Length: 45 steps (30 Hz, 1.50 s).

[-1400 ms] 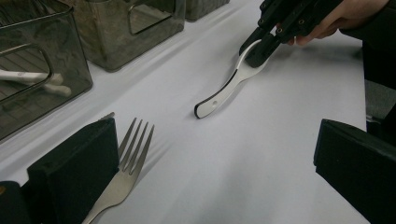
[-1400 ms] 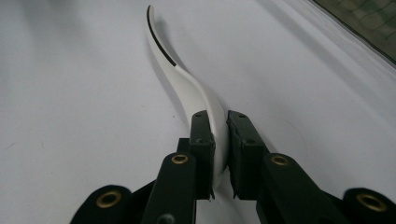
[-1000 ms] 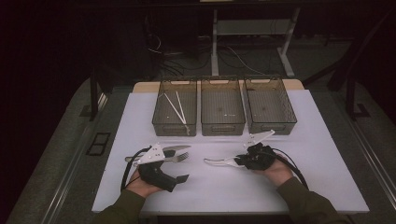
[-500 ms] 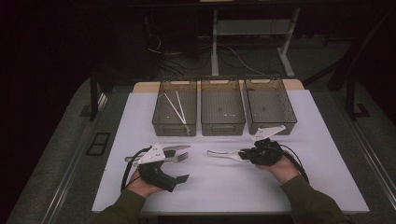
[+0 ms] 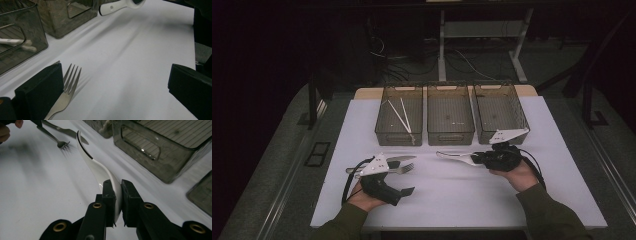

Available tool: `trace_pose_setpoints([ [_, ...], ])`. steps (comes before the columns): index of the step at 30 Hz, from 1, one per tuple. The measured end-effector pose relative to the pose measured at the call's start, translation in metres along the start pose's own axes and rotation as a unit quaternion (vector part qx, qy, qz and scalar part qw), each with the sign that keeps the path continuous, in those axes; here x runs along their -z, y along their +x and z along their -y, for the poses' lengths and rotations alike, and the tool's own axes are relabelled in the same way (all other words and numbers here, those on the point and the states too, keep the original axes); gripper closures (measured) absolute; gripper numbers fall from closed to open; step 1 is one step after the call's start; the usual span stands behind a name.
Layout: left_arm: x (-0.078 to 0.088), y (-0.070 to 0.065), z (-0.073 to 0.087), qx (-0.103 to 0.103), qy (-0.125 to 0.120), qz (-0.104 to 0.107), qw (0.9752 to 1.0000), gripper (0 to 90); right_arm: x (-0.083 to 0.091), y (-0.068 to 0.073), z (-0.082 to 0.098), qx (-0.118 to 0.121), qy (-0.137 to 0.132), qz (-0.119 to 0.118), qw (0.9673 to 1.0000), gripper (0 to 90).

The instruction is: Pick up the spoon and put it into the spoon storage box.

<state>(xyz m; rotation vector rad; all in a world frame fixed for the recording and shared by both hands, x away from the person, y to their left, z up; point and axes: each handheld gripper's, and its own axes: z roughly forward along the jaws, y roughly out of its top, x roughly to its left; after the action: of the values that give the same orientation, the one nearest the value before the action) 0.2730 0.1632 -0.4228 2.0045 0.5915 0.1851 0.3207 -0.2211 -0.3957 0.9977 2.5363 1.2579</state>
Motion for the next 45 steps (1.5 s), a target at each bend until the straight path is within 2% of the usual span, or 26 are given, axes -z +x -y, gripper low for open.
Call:
trace_pose_setpoints([
  [10,-0.001,0.000,0.000,0.001,0.000,0.001,1.0000,0.0,0.011,-0.006,-0.009,-0.004,-0.020,0.004,0.9998,81.8],
  [20,-0.001,0.000,0.000,0.002,-0.001,0.001,1.0000,0.0,0.014,-0.011,-0.022,-0.003,-0.035,0.011,0.9993,81.8],
  [31,-0.002,-0.001,0.000,0.002,0.000,0.002,1.0000,0.0,0.011,-0.014,-0.038,0.001,-0.045,0.019,0.9988,81.8],
  [36,-0.003,-0.001,0.000,0.002,0.002,0.003,1.0000,0.0,0.010,-0.019,-0.047,0.001,-0.057,0.022,0.9981,81.8],
  [45,-0.004,-0.001,0.000,0.002,0.002,0.004,1.0000,0.0,0.002,-0.030,-0.061,-0.011,-0.065,0.034,0.9973,81.8],
])
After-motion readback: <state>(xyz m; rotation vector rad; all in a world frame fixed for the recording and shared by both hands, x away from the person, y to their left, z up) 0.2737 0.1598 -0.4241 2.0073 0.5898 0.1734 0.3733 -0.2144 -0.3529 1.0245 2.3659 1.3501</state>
